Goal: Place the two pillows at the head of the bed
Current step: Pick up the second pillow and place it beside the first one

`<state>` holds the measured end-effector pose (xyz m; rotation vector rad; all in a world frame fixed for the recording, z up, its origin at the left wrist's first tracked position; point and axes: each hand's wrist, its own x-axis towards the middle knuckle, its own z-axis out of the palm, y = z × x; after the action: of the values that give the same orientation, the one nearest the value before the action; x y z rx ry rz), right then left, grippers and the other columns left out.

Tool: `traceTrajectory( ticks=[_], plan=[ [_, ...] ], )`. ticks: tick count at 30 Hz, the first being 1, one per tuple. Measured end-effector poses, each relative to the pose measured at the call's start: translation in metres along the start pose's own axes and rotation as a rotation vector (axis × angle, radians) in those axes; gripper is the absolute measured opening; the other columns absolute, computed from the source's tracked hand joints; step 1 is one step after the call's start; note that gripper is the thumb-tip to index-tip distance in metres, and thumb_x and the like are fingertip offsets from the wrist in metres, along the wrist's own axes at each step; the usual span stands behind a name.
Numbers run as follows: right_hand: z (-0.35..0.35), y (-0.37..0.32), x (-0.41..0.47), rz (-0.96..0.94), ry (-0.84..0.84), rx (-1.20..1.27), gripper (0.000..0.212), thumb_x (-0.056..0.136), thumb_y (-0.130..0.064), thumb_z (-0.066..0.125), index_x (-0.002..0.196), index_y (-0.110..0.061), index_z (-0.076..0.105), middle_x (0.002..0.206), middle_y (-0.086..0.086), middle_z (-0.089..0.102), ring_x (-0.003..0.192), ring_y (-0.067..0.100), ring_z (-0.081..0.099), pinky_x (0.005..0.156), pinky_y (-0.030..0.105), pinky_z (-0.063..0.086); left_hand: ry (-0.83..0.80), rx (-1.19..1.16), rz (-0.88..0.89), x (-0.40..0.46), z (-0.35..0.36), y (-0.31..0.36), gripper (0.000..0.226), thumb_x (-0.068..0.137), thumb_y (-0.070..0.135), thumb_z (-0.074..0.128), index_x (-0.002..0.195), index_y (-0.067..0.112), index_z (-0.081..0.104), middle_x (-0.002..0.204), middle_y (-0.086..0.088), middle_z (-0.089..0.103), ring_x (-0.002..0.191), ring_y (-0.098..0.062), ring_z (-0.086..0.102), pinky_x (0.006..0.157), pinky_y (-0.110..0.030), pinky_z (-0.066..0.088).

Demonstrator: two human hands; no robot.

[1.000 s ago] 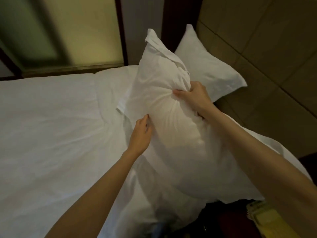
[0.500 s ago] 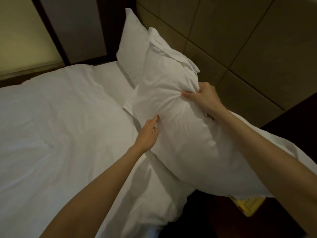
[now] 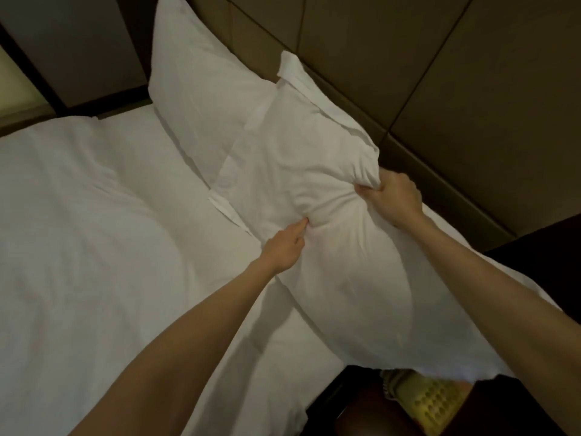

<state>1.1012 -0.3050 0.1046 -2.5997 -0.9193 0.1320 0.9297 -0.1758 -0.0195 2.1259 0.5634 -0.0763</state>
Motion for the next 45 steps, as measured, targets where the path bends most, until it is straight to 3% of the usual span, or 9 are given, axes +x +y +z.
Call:
traceTrajectory(
  ticks=[8,12,18,20,23,32,35,40,45],
  plan=[
    [0.042,0.081,0.027,0.005,-0.087,-0.321,0.036,0.091,-0.029,0.057,0.110,-0.001,0.047,0.110,0.021,0.056,0.095,0.040,0.055,0.070,0.044,0.042,-0.282,0.102,-0.084,0.061,0.063,-0.002,0.056,0.098,0.021,0.032,0.151,0.028,0.013,0.160,-0.001,0.017,0.144,-0.027,0.023,0.116,-0.043,0.022],
    [0.047,0.078,0.026,-0.075,0.000,-0.251,0.048,0.087,-0.024,0.059,0.128,-0.005,0.043,0.115,0.020,0.054,0.096,0.038,0.053,0.076,0.046,0.043,-0.040,-0.051,-0.145,0.065,0.057,-0.006,0.046,0.097,0.016,0.036,0.142,0.018,0.039,0.149,-0.010,0.040,0.134,-0.029,0.039,0.111,-0.045,0.031],
    [0.045,0.044,0.037,-0.261,0.112,-0.219,0.055,0.084,-0.013,0.058,0.136,-0.010,0.041,0.142,0.022,0.040,0.123,0.040,0.043,0.096,0.049,0.039,0.346,-0.353,-0.267,0.058,0.020,-0.010,0.032,0.091,0.003,0.040,0.113,0.007,0.062,0.117,-0.012,0.063,0.101,-0.021,0.058,0.077,-0.007,0.043],
    [0.046,0.027,0.048,-0.368,0.102,-0.291,0.053,0.085,-0.016,0.057,0.136,-0.014,0.042,0.147,0.022,0.035,0.134,0.040,0.034,0.104,0.052,0.033,0.429,-0.407,-0.268,0.054,0.005,-0.010,0.030,0.089,0.003,0.039,0.105,0.009,0.064,0.109,-0.011,0.066,0.096,-0.021,0.059,0.076,-0.013,0.043],
    [0.055,0.003,0.069,-0.393,0.027,-0.350,0.058,0.087,-0.027,0.058,0.141,-0.022,0.035,0.155,0.017,0.022,0.142,0.040,0.019,0.109,0.057,0.023,0.502,-0.471,-0.281,0.045,-0.013,-0.011,0.031,0.087,0.002,0.037,0.097,0.014,0.064,0.099,-0.006,0.067,0.090,-0.019,0.060,0.077,-0.023,0.042],
    [0.101,0.007,0.096,-0.152,-0.386,-0.454,0.115,0.076,-0.059,0.063,0.147,-0.027,-0.022,0.158,0.018,-0.017,0.146,0.036,-0.010,0.113,0.062,0.008,0.637,-0.533,-0.372,0.009,-0.038,-0.032,0.032,0.089,0.000,0.033,0.094,0.011,0.064,0.089,-0.004,0.065,0.078,-0.016,0.060,0.067,-0.016,0.043],
    [0.100,0.002,0.096,-0.113,-0.350,-0.394,0.105,0.079,-0.052,0.063,0.149,-0.027,-0.011,0.159,0.017,-0.008,0.146,0.037,-0.004,0.112,0.061,0.010,0.669,-0.542,-0.390,0.000,-0.048,-0.038,0.031,0.089,0.000,0.034,0.093,0.010,0.063,0.089,-0.004,0.066,0.075,-0.013,0.060,0.068,-0.018,0.044],
    [0.095,-0.028,0.103,-0.311,0.088,-0.349,0.061,0.082,-0.024,0.062,0.136,-0.013,0.035,0.150,0.024,0.026,0.137,0.041,0.026,0.107,0.054,0.025,0.720,-0.601,-0.417,-0.007,-0.071,-0.051,0.032,0.089,0.000,0.033,0.096,0.004,0.064,0.088,-0.009,0.065,0.076,-0.017,0.060,0.078,-0.028,0.046],
    [0.102,-0.078,0.135,-0.655,-0.027,-0.513,0.058,0.088,-0.017,0.056,0.142,-0.016,0.035,0.156,0.017,0.023,0.144,0.038,0.016,0.114,0.055,0.012,0.755,-0.623,-0.438,-0.009,-0.091,-0.059,0.033,0.089,0.000,0.033,0.097,0.003,0.065,0.088,-0.011,0.065,0.076,-0.018,0.059,0.081,-0.034,0.047]
  ],
)
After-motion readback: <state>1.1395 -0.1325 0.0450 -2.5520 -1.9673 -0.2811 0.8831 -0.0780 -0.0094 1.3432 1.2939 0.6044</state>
